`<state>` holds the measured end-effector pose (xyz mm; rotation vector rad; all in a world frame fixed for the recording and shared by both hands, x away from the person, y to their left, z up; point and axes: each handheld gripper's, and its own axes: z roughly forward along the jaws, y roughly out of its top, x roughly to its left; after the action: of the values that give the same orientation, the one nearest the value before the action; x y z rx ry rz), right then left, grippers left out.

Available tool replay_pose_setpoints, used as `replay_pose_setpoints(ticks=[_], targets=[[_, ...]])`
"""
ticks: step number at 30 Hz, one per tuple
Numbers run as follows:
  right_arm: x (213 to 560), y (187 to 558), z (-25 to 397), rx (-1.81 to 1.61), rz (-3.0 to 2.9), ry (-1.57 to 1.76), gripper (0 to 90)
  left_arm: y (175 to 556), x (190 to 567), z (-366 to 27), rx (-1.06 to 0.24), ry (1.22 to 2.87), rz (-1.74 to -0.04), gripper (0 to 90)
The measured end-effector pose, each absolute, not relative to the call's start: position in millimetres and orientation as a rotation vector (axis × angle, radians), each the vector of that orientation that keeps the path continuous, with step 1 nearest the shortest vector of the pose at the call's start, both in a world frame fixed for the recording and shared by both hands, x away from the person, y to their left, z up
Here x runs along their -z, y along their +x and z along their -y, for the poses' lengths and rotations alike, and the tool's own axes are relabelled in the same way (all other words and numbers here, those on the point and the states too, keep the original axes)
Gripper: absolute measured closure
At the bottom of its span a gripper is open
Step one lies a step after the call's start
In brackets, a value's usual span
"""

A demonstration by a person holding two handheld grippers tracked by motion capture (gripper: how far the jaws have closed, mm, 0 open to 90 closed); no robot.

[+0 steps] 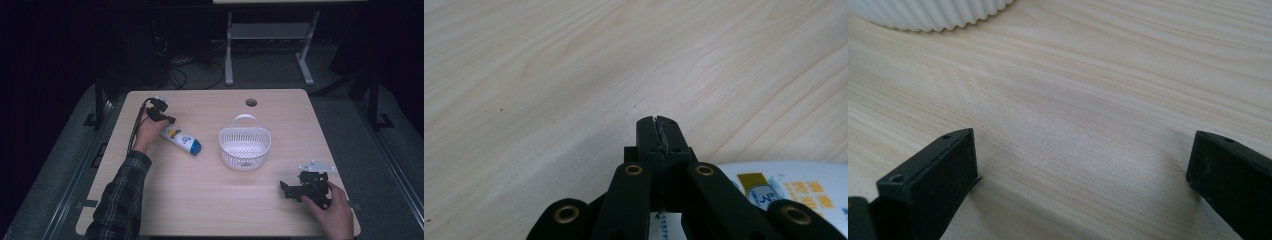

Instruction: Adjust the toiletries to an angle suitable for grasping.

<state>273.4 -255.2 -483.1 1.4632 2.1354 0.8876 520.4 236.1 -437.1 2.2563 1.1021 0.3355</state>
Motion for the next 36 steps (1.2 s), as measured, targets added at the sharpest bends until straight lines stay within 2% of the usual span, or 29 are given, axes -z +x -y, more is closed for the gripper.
replay_pose_setpoints(ticks=[36], targets=[[483.2,274.0,254.6,-0.888,-2.133,1.463,0.0,484.4,446.7,-252.6,-0.258,2.247,-1.121,90.0]])
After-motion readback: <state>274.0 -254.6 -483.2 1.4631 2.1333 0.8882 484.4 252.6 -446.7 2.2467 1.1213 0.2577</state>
